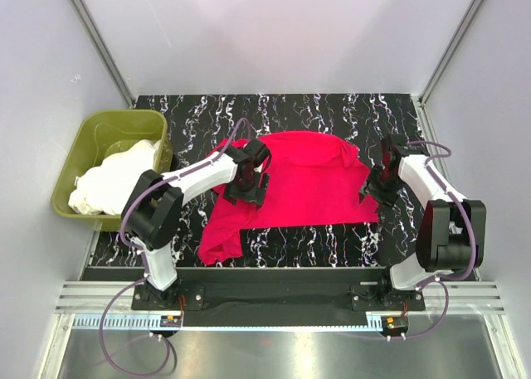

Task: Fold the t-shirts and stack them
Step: Flatten the tshirt out

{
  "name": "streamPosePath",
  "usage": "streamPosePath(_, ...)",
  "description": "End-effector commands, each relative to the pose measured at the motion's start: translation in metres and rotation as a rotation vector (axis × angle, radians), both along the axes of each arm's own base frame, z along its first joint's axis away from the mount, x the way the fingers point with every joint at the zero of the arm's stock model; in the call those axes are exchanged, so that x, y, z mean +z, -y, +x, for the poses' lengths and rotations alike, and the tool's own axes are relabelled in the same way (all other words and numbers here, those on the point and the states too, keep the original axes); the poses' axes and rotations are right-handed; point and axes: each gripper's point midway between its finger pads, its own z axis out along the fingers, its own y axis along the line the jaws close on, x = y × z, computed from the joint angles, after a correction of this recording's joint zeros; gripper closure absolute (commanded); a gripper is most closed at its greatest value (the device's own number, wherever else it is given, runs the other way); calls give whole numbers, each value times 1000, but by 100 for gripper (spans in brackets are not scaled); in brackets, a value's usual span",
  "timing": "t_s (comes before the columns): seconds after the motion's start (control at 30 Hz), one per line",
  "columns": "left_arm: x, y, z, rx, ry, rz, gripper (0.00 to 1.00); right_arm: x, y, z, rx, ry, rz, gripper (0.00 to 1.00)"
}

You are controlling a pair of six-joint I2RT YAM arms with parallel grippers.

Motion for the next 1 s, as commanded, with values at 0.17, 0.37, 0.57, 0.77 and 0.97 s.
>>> streamPosePath(0.17,0,37,10,22,-21,-153,33,-14,5,2,-83,22,98,38)
streamPosePath(0.37,-4,40,7,7,-34,-175,62,-31,15,-3,-147,-15,155,54)
streamPosePath(0.57,17,37,18,9,19,-170,98,-42,30,-9,-205,-44,148,56)
streamPosePath(0.77,66,17,29,49,169,-169,100,-50,32,-11,-218,-77,149,56)
streamPosePath(0.97,99,-4,33,97,257,-173,100,-50,38,-20,-229,-85,115,56)
